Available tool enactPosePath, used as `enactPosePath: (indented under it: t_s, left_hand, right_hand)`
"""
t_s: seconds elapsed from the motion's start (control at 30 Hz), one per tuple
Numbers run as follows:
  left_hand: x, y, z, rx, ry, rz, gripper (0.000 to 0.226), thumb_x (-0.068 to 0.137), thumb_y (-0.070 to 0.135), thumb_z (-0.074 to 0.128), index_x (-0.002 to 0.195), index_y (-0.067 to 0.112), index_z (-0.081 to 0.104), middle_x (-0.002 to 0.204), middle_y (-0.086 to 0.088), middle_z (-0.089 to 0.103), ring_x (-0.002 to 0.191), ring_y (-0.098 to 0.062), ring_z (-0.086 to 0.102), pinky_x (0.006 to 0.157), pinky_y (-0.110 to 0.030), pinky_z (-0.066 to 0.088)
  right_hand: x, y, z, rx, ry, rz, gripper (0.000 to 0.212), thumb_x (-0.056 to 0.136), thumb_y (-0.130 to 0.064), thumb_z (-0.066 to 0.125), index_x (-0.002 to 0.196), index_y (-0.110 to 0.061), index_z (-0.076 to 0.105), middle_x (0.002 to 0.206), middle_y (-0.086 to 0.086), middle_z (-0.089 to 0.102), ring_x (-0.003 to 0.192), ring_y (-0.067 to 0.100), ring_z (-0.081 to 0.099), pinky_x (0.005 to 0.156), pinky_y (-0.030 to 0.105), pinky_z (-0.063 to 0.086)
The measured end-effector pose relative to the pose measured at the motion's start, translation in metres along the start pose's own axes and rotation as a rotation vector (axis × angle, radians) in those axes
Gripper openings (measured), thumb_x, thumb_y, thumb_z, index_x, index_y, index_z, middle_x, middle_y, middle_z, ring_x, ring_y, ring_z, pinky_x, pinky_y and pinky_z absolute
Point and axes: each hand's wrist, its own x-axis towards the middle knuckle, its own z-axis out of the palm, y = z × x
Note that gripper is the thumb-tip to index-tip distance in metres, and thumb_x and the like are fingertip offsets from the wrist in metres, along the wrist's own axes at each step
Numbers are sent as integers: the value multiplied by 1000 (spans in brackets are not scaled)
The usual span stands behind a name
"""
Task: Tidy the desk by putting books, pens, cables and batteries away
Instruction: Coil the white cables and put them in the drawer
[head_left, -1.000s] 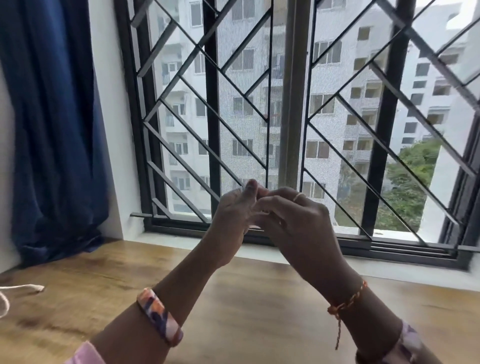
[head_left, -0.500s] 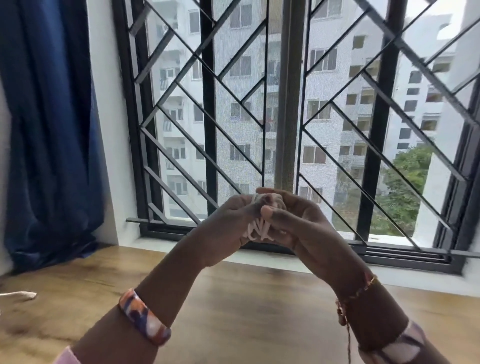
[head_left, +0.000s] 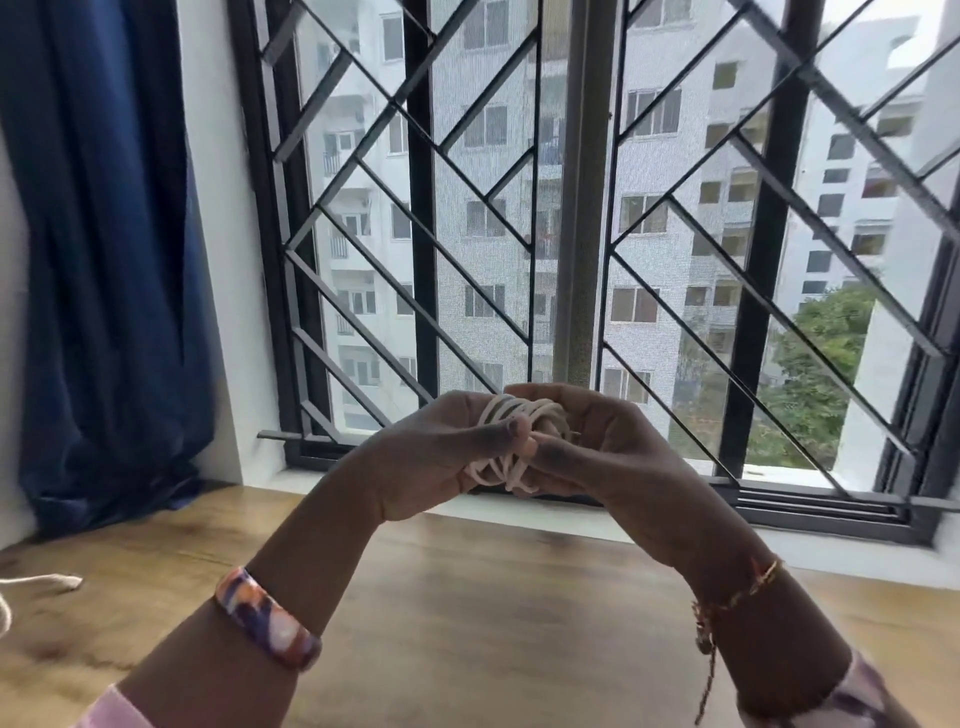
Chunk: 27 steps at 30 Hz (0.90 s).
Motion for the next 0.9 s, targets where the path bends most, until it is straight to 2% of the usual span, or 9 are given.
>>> enactPosePath:
  t_s: [0.1, 0.23, 0.33, 0.43, 0.5, 0.6, 0.67, 0.77, 0.9]
  left_hand:
    - [1, 1, 5, 115, 86, 50, 49, 61, 53, 75, 83, 10, 70, 77, -6, 66, 70, -17, 64, 71, -29, 55]
    - [10, 1, 24, 206, 514, 104, 66, 65, 74, 47, 45, 11, 54, 43, -4, 47, 38, -12, 43, 44, -18, 41]
    - [19, 0, 31, 147, 732, 104, 73, 67, 71, 38, 60, 0, 51, 52, -11, 41, 45, -16, 39, 44, -18, 36]
    - [21, -1, 25, 82, 929, 123, 64, 75, 65, 41, 52, 6, 52, 47, -8, 47, 42, -17, 45, 46, -21, 38]
    - [15, -1, 16, 92, 869, 105, 53, 83, 54, 46, 48, 16, 57, 47, -4, 51, 44, -16, 47, 50, -25, 42]
    - [2, -1, 12, 131, 526, 74, 32, 79, 34, 56, 77, 4, 67, 64, -7, 61, 58, -16, 55, 61, -28, 51]
    - [-3, -2, 12, 202, 405, 67, 29, 74, 20, 62, 93, -1, 66, 74, -5, 67, 68, -13, 62, 64, -22, 52]
    - [-6, -4, 13, 338, 469, 70, 28, 71, 14, 69, 95, 0, 68, 76, -6, 68, 70, -11, 62, 61, -18, 50]
    - [-6, -7, 14, 500, 592, 47, 21, 70, 14, 76, 86, 2, 70, 80, -24, 68, 68, -21, 62, 58, -26, 52]
  right_hand:
    - [3, 0, 0, -12, -27, -53, 35, 73, -6, 73, 104, 5, 63, 87, 20, 63, 77, 25, 60, 63, 27, 53]
    - [8, 3, 1, -109, 13, -99, 38, 68, -9, 75, 101, 4, 62, 80, 19, 61, 71, 25, 56, 55, 26, 48]
    - [13, 8, 8, -218, 109, -125, 38, 68, -17, 79, 98, -4, 62, 81, 15, 62, 73, 24, 58, 65, 43, 55]
    - [16, 11, 12, -432, 267, -213, 20, 74, -21, 76, 88, -16, 62, 76, 4, 65, 66, 12, 60, 58, 35, 57]
    - [16, 13, 11, -460, 308, -218, 11, 80, -17, 70, 85, -19, 60, 76, 3, 64, 63, 12, 62, 51, 33, 57]
    - [16, 12, 6, -426, 342, -189, 6, 84, -15, 64, 81, -16, 60, 66, 2, 59, 47, 11, 57, 39, 27, 50]
    - [17, 11, 4, -361, 375, -177, 10, 86, -15, 63, 79, -8, 61, 55, 3, 53, 39, 11, 47, 34, 21, 41]
    - [20, 12, 5, -304, 415, -151, 13, 84, -15, 66, 72, -9, 61, 47, -6, 50, 36, 4, 39, 34, 16, 32]
    - [21, 16, 7, -287, 419, -135, 12, 80, -14, 70, 71, -12, 63, 45, -9, 54, 39, -2, 44, 38, 12, 33]
